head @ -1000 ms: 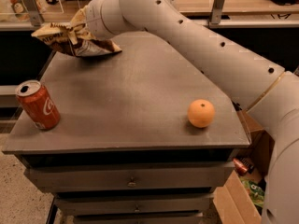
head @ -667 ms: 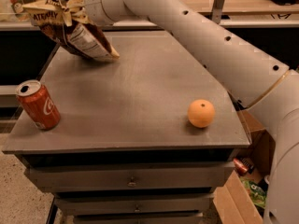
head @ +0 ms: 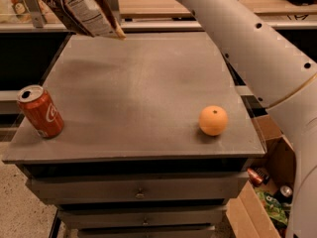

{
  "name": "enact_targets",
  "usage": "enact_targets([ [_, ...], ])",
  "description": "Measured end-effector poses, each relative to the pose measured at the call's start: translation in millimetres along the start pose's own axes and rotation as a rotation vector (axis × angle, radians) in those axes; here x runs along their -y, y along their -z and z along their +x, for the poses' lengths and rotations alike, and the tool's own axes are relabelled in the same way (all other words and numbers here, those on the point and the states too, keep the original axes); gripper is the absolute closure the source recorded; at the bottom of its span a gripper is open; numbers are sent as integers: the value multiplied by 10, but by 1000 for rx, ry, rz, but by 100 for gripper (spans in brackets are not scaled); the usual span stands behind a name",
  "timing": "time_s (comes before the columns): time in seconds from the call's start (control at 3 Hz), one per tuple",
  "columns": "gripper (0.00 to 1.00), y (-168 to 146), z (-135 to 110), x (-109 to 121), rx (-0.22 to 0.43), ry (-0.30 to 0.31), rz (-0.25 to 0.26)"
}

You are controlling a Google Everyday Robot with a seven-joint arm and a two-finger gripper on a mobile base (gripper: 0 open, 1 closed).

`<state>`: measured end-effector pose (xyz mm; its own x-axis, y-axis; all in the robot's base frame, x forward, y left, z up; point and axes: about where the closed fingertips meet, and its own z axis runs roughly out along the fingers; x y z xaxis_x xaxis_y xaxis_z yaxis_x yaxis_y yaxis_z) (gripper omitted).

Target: Pick brown chip bag

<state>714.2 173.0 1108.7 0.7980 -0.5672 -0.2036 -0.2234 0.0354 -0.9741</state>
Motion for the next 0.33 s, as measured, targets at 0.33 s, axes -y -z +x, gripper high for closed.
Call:
enact_targets([
  [0.33, 100, 8, 3, 30, -1, 1, 6],
])
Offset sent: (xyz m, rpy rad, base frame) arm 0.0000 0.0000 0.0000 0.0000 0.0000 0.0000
